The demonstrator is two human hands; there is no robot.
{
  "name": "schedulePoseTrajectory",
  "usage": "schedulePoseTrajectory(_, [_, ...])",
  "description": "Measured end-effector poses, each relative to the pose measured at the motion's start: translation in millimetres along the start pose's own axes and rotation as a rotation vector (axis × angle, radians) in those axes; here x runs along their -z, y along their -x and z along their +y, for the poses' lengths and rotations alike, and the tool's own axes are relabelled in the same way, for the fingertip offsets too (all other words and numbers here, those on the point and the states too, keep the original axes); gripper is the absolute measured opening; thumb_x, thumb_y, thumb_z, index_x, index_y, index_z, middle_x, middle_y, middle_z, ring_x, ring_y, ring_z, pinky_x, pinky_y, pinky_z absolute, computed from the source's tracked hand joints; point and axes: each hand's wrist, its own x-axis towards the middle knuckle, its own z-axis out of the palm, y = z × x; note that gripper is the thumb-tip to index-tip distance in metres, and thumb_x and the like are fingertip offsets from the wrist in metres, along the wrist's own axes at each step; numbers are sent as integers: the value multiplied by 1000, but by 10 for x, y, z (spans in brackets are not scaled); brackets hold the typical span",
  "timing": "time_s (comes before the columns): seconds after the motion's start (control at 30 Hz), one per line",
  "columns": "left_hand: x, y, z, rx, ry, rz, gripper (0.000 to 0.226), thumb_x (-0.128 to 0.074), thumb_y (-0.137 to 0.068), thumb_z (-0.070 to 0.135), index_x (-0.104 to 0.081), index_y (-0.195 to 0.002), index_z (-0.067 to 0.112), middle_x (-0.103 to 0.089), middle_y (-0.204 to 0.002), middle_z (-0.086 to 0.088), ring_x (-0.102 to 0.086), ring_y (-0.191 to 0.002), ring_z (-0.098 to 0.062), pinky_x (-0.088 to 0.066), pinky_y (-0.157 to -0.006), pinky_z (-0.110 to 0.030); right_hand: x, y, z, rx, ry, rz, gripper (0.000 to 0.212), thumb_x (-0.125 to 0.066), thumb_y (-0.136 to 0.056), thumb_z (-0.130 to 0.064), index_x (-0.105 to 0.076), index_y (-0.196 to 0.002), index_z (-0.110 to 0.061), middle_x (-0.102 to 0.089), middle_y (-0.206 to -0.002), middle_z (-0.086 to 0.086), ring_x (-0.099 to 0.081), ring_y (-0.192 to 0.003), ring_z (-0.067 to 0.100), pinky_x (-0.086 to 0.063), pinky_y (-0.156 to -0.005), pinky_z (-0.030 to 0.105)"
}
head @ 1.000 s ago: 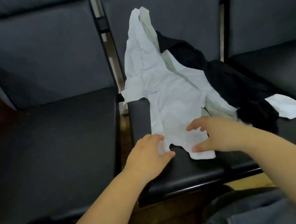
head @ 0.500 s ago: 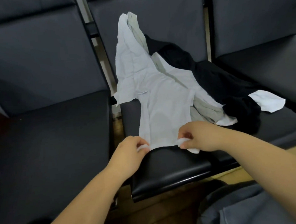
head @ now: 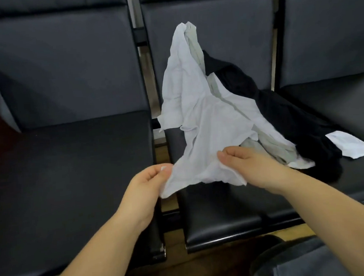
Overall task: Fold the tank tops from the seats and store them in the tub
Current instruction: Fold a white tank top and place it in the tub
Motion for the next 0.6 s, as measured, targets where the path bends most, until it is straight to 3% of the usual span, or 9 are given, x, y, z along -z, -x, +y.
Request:
schedulePoseTrajectory(0.1, [-20,-42,36,52,167,27,20,-48,-99,17,-67,-97,11,-74,-97,-6,-67,-93,-17,-52,-86,-33,-261,-148,-168,-5,-140,42,45,-45,-98,-44,-53,-84,-1,-60,-83,13,-58,-79,26,-46,-83,37])
schedulePoseTrajectory(0.17, [4,-70,2,116,256,56,19,-47,-100,17,-64,-101,8,-71,-107,-10,-65,-100,-21,-53,-88,-38,-443,-231,-299,-3,-204,27,50,-45,-98,-45,-61,-98,2,-69,-101,17,-65,-99,33,-49,-95,45])
schedulePoseTrajectory(0.27, [84,-69,7,201,498,30,32,-43,-102,26,-61,-118,6,-69,-114,-15,-66,-106,-29,-54,-89,-45,-740,-289,-471,30,-228,-25,43,-42,-99,-42,-63,-101,-4,-68,-99,11,-64,-96,25,-50,-89,38])
schedulePoseTrajectory(0.37, [186,-97,51,269,602,-4,41,-47,-97,40,-65,-117,8,-71,-111,-15,-67,-105,-30,-53,-90,-44,-955,-301,-535,61,-201,-103,41,-39,-100,-43,-63,-101,-11,-67,-101,8,-64,-97,21,-51,-88,34])
schedulePoseTrajectory(0.47, [177,-155,45,325,593,99,35,-50,-98,31,-64,-120,9,-72,-100,-14,-68,-95,-26,-57,-73,-35,-983,-264,-473,48,-194,-145,30,-39,-100,-41,-63,-85,-32,-67,-84,-19,-62,-83,-4,-48,-78,12])
schedulePoseTrajectory(0.53, [131,-196,29,311,595,197,27,-48,-100,22,-63,-119,11,-69,-98,-13,-66,-91,-26,-56,-66,-35,-938,-242,-439,37,-225,-126,32,-40,-99,-41,-65,-82,-33,-69,-83,-17,-64,-83,-1,-50,-80,14])
schedulePoseTrajectory(0.6, [101,-203,34,287,589,227,20,-48,-100,15,-64,-112,13,-69,-103,-13,-66,-95,-29,-55,-71,-41,-873,-254,-434,-11,-292,-13,44,-41,-100,-40,-65,-69,-20,-68,-74,-4,-63,-72,10,-54,-73,22])
